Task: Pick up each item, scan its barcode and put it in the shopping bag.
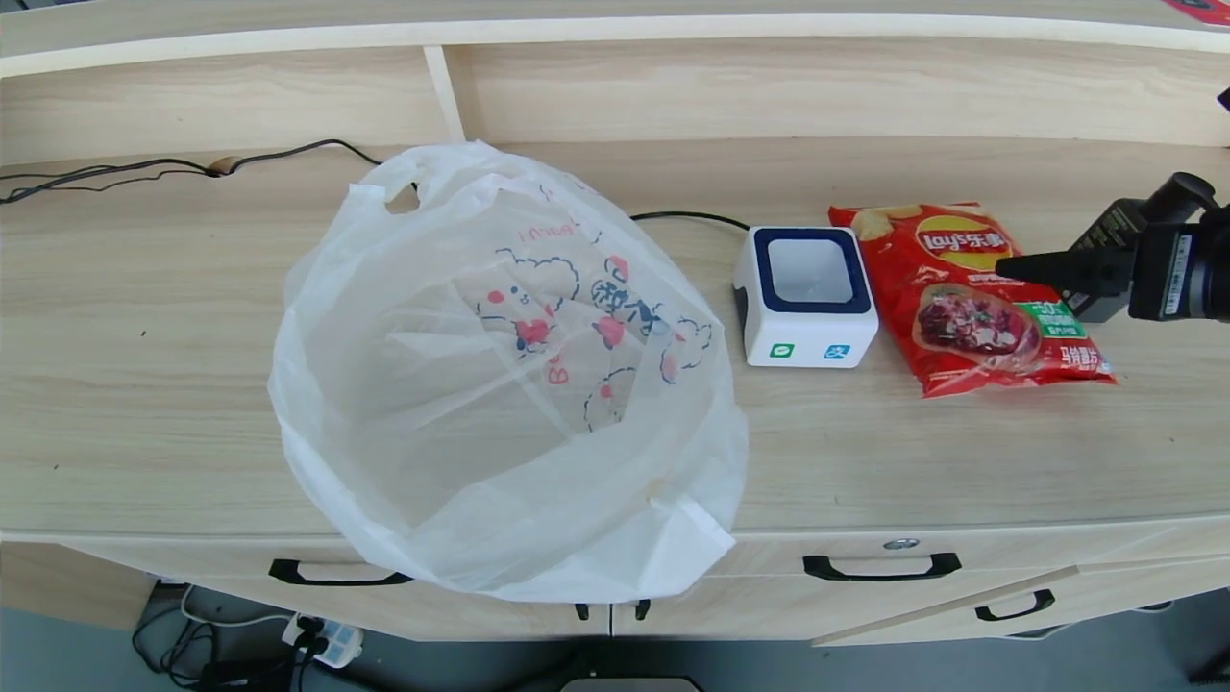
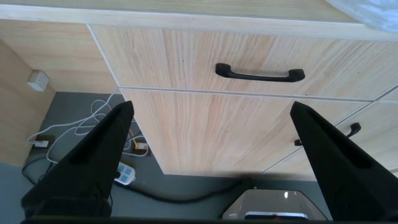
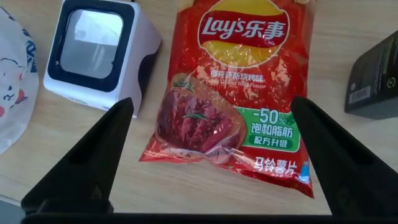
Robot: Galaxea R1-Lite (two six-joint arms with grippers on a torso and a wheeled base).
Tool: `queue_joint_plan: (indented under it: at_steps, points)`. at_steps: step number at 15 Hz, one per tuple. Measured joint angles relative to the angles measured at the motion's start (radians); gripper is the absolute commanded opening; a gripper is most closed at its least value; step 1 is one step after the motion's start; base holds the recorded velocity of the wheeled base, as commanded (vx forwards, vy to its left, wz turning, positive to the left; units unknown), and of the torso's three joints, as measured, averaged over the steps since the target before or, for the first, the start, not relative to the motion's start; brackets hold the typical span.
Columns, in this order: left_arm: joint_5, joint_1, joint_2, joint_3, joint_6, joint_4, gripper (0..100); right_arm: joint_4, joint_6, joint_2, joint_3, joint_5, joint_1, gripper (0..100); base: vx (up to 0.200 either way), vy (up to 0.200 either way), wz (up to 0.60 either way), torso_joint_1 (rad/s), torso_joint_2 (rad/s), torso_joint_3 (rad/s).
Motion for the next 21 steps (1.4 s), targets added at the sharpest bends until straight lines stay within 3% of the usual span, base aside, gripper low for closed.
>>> queue_joint_plan:
  at_steps: [7,20,21]
  points:
    - [0.000,-0.001,0.000,0.000,0.000,-0.001,100,0.004,-0.079,0.144,-0.069,0.030,-0.047,100,0.000,0.000,0.00,0.000,0.00,0.000]
    - [0.000,0.000,0.000,0.000,0.004,-0.004,100,-0.077,-0.084,0.239,-0.047,0.000,-0.050,100,0.000,0.000,0.00,0.000,0.00,0.000]
    - [0.000,0.000,0.000,0.000,0.004,-0.003,100,-0.096,-0.088,0.249,-0.043,0.000,-0.047,0,0.000,0.000,0.00,0.000,0.00,0.000]
